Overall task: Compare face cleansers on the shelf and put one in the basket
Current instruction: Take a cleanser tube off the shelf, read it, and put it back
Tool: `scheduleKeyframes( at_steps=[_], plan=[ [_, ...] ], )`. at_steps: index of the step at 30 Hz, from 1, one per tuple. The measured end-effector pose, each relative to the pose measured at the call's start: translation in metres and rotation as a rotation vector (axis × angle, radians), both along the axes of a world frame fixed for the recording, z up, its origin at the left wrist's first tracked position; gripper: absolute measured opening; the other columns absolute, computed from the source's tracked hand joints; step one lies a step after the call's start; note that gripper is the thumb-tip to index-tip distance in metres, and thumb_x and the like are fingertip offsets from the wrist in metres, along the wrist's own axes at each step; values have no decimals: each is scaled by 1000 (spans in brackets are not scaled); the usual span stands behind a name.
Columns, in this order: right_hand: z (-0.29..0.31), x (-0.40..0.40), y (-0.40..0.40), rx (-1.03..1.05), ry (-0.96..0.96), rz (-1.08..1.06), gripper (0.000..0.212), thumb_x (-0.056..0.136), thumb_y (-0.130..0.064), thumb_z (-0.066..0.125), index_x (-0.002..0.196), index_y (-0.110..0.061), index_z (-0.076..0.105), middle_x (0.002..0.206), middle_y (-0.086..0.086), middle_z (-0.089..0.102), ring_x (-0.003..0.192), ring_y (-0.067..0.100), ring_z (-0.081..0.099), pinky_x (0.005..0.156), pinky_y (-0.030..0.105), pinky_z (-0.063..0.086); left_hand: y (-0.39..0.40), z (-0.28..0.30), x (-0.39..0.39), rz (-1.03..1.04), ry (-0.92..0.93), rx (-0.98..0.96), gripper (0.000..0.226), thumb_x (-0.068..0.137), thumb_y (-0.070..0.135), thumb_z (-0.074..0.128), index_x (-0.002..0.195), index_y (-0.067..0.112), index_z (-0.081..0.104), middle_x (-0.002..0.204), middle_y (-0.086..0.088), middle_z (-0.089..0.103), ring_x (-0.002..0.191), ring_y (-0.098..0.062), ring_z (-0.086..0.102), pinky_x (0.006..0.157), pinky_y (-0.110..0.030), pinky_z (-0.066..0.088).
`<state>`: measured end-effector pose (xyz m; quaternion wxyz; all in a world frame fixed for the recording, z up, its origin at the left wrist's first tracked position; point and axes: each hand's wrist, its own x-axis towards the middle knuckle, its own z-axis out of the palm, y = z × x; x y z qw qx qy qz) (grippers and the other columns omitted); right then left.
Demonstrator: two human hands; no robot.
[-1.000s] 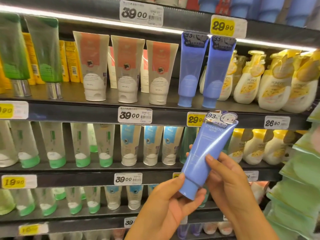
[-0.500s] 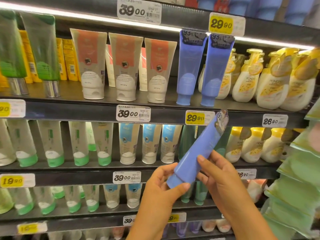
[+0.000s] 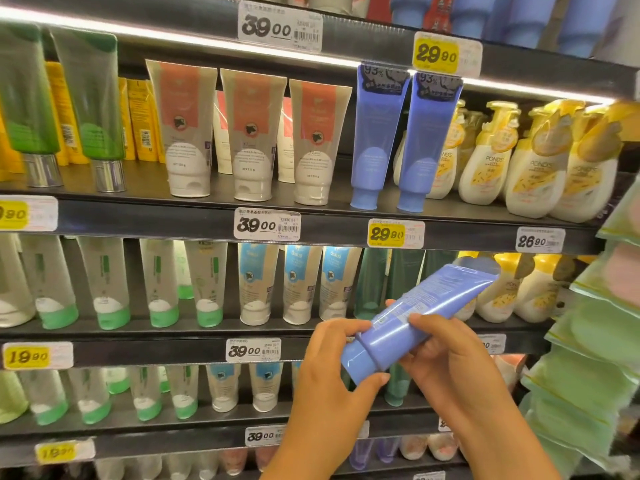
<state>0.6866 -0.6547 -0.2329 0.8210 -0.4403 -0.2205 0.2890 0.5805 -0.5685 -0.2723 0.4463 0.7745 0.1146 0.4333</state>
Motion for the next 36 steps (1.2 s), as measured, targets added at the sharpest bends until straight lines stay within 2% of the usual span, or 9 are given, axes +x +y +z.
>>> scheduleKeyframes(
  at_steps=[6,11,14,17,19,24,28,31,36],
  plan=[
    [3,-4,-4,9,-8,8,36,65,-9,57,100,-3,59,84,11,71,77,20,70,61,30,56,-2,3,-1,-31,-1,-76,50,68,6,78,101,37,56,103,19,53,97,2,53,79,-12,45],
    [8,-3,-13,59,-43,68,41,70,-11,59,110,-8,59,100,12,67,89,24,68,68,29,57,6,12,3,-278,5,-494,47,67,1,79,92,39,67,94,13,69,82,-3,65,64,-14,50],
    [11,-1,-16,49,-79,36,48,69,-9,62,117,-9,57,105,13,69,96,27,68,72,30,58,10,17,11,-439,-12,-727,42,61,6,81,97,26,70,97,4,72,79,-10,66,63,-19,51],
    [17,5,-16,23,-114,-50,54,67,-7,65,120,-13,54,103,11,71,98,26,68,71,29,58,10,24,23,-561,-11,-871,52,60,8,79,109,12,61,96,-7,72,78,-16,66,66,-26,54],
    [23,11,-15,9,-138,-110,55,66,-8,66,119,-16,54,103,8,72,98,25,69,70,28,58,9,31,31,-598,-10,-897,56,60,6,82,110,9,57,92,-8,73,75,-17,68,64,-26,55],
    [47,33,-20,-18,-232,-212,41,63,-13,68,102,-18,59,90,4,74,84,21,71,65,28,58,1,56,55,-641,10,-863,44,58,17,71,99,9,59,83,-3,73,71,-11,68,61,-22,55],
    [64,52,-24,-44,-294,-330,42,57,-22,70,97,-14,61,83,1,74,85,22,70,78,35,56,-7,75,75,-652,3,-820,44,57,22,72,96,8,59,82,-5,73,72,-12,68,63,-22,54],
    [77,64,-24,-22,-311,-329,32,58,-21,68,88,-10,61,74,-1,73,72,15,70,66,26,57,-10,87,89,-634,4,-791,39,56,22,72,90,10,58,76,-2,73,66,-9,67,60,-21,54],
    [85,91,-25,-85,-307,-219,58,57,-20,70,111,-6,53,101,11,69,94,27,68,81,40,54,-11,103,107,-546,6,-759,33,61,19,73,89,10,58,76,-3,73,67,-9,68,60,-22,55]
  ],
)
